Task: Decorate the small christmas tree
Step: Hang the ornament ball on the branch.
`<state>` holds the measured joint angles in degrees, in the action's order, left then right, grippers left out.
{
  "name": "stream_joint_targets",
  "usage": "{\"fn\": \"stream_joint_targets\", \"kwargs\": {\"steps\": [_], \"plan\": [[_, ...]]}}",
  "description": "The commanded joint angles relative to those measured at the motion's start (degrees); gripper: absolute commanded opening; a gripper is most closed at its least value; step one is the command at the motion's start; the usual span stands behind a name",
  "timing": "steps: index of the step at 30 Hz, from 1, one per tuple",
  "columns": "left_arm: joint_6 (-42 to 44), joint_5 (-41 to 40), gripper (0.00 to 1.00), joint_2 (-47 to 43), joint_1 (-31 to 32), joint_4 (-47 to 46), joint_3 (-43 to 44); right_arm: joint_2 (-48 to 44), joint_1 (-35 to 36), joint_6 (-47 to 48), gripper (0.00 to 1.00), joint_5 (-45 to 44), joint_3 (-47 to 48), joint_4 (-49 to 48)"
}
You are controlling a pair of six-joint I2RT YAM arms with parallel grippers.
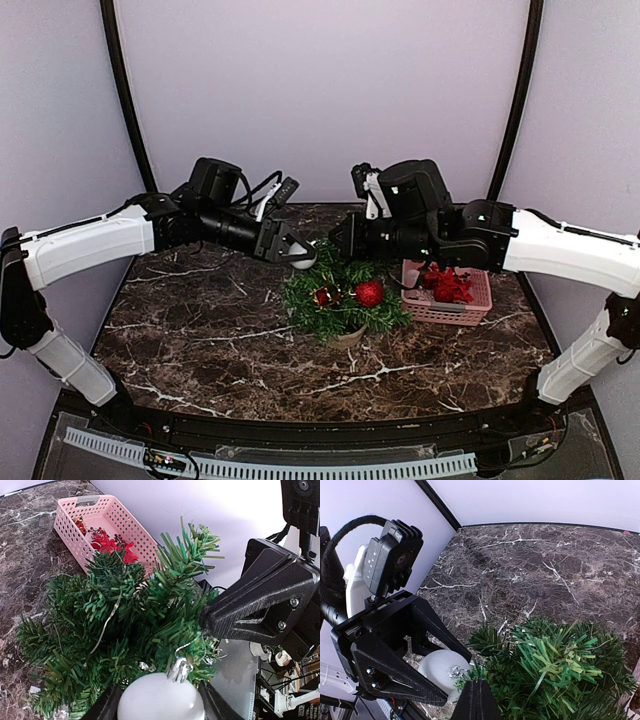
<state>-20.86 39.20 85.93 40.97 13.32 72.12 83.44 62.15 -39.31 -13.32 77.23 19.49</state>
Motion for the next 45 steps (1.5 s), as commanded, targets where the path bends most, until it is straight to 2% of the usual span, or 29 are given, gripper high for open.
{"fn": "stream_joint_targets", "kwargs": {"steps": [1, 16, 33, 39, 45], "plan": [[-0.47, 1.46, 0.43, 0.08, -0.37, -1.42, 0.34, 0.46, 0.49, -0.37, 0.00, -1.00, 1.63, -0.03], [0.10, 1.80, 0.43, 0.89, -0.39, 0.25, -0.99, 1.61, 0.99, 0.17, 0.00, -0.26, 2.60, 2.16], [0.22, 1.22, 0.44, 1.92, -0.45, 2.53, -1.80, 2.83, 2.42, 0.38, 0.00, -3.28, 4.68, 5.95], [0.36, 0.29, 0.48, 0.90, -0.37, 2.18, -2.13, 2.44, 2.61, 0.18, 0.00, -4.16, 4.59, 6.03], [0.34, -1.42, 0.61, -1.10, -0.42, 1.55, -2.69, 1.96, 2.64, 0.23, 0.00, -4.43, 4.68, 5.83]]}}
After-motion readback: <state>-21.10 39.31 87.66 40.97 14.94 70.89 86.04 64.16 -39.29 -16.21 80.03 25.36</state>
